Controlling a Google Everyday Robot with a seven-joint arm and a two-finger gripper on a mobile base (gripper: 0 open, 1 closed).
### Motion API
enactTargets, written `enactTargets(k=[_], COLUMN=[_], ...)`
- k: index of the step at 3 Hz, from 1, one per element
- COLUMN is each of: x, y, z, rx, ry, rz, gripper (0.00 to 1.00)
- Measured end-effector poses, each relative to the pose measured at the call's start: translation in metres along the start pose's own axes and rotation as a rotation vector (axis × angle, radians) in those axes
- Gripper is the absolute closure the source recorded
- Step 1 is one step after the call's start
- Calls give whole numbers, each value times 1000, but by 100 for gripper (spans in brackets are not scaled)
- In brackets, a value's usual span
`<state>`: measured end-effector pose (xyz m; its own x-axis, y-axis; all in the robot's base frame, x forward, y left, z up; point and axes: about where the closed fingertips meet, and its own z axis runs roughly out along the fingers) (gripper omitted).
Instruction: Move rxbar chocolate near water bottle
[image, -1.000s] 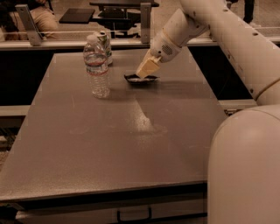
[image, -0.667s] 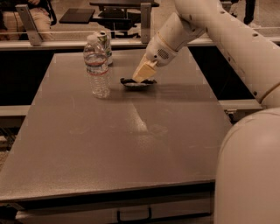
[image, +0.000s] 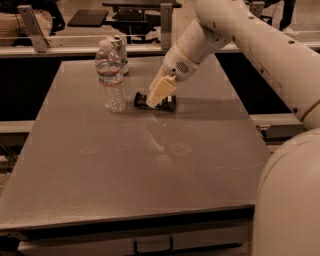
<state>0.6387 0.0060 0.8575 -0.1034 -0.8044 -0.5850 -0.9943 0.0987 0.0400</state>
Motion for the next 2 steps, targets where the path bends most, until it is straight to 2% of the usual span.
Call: enactTargets(k=[1,2], x=[0,0], y=[0,0], z=[3,3], rx=[-4,-4], ry=[0,0], rz=[0,0], gripper=[0,0])
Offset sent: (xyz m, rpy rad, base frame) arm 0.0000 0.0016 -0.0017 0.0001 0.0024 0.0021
